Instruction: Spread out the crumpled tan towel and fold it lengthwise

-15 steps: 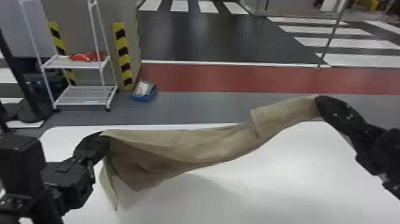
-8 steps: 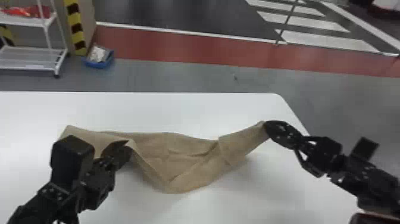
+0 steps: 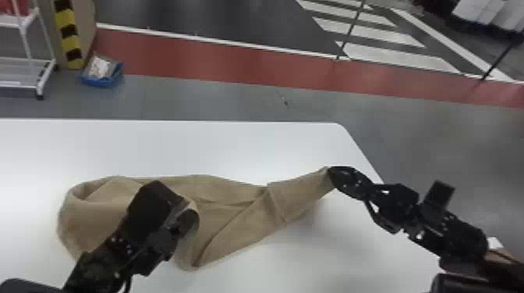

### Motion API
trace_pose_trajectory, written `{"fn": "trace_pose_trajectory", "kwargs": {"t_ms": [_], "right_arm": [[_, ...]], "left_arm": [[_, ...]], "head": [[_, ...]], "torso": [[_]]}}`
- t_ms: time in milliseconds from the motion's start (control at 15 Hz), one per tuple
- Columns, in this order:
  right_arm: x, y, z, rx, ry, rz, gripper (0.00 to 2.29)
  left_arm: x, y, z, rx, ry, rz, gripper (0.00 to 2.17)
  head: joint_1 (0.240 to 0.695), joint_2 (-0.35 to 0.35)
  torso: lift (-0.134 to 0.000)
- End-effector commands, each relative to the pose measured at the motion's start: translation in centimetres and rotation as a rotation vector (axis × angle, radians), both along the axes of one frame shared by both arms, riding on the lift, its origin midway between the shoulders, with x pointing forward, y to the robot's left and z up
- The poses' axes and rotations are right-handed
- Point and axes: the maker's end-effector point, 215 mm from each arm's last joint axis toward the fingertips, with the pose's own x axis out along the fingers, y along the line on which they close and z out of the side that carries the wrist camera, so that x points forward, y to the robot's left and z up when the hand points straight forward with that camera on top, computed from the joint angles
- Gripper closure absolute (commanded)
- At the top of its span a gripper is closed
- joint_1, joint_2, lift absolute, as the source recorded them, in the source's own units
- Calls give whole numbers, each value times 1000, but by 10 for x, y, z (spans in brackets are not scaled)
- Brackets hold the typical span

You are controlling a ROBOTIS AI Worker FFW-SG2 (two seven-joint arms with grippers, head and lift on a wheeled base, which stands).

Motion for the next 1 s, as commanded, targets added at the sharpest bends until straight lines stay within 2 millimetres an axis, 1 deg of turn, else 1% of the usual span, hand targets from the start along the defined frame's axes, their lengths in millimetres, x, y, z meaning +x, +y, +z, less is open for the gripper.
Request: {"fn": "trace_pose_trajectory", "kwargs": {"t_ms": [0, 133, 200, 267, 333, 400, 533, 667, 733, 800, 867, 933], "right_arm": [[-2, -7, 2, 3, -4, -14, 1538], [-1, -5, 2, 6, -5, -11, 1538], [-1, -4, 2, 7, -4, -10, 1538], [0, -3, 2, 11, -4, -10, 1538], [0, -2, 1, 9, -2, -9, 1538], [0, -2, 0, 9, 2, -10, 1538], [0, 0, -4, 1, 10, -6, 1538], [3, 6, -5, 0, 12, 5, 1538], [6, 8, -5, -1, 10, 7, 1538], [10, 10, -4, 2, 8, 7, 1538], [12, 10, -4, 0, 11, 10, 1538], [13, 11, -5, -5, 13, 8, 1538]], "left_arm": [[1, 35, 12, -8, -3, 75, 19], [0, 73, 29, -16, -25, 142, 36], [-5, 91, 32, -15, -25, 171, 39], [-11, 106, 31, -5, -20, 178, 107], [-21, 115, 24, 5, 3, 170, 178], [-35, 124, 16, 10, 39, 140, 259], [-57, 133, -2, 12, 90, 113, 269], [-74, 134, -13, 25, 103, 95, 269], [-78, 133, -14, 29, 99, 81, 269], [-81, 137, -12, 34, 96, 82, 269], [-85, 143, -11, 36, 95, 85, 269], [-88, 153, -10, 44, 96, 98, 269]], "head": [[695, -350], [695, -350], [695, -350], [695, -350], [695, -350], [695, -349], [695, -328], [695, -318], [695, -313], [695, -309], [695, -306], [695, -303]], "torso": [[-124], [-124], [-124], [-124], [-124], [-124], [-124], [-124], [-124], [-124], [-124], [-124]]}}
